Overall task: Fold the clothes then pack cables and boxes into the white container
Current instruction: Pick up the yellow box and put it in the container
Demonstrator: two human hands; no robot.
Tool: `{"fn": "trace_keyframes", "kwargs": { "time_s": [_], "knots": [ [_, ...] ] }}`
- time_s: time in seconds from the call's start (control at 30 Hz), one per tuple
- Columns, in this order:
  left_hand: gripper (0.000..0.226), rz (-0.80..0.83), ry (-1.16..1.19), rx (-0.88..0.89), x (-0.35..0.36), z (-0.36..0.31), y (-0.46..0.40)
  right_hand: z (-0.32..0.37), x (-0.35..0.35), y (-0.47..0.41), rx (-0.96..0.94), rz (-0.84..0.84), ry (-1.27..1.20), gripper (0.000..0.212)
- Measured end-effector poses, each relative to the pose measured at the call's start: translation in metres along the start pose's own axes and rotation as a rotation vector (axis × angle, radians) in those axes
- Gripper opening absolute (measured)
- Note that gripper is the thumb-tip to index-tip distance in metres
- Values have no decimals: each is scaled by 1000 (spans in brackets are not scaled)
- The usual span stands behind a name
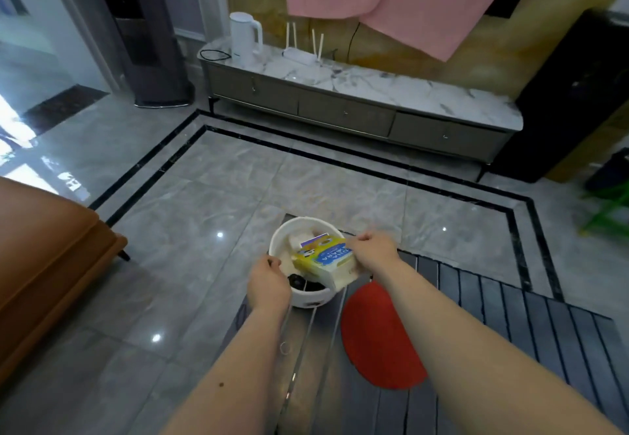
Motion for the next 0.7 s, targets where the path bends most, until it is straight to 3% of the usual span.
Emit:
{"fn": "trace_keyframes", "kwargs": {
  "time_s": [0.23, 0.43, 0.57, 0.7],
  "knots": [
    [25, 124, -154, -68, 50, 7, -27, -2, 8, -42, 126, 317, 319, 17],
    [25, 278, -395, -48, 83, 10, -29, 8, 33, -64, 242, 412, 359, 14],
    [26, 317, -500, -63, 95, 8, -35, 9, 42, -75, 151, 440, 422, 30],
    [28, 319, -561, -37, 102, 9, -44, -1, 47, -82, 63, 466, 316, 42]
  ]
}}
Point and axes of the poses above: each hand's wrist, its own y-axis away from the middle knuckle, its own x-axis out of the palm, z = x × y, the point moved 3 cm from there along -y, towards the middle knuckle, and after that the axes turned 6 degrees about -z, right-handed, at the moved point
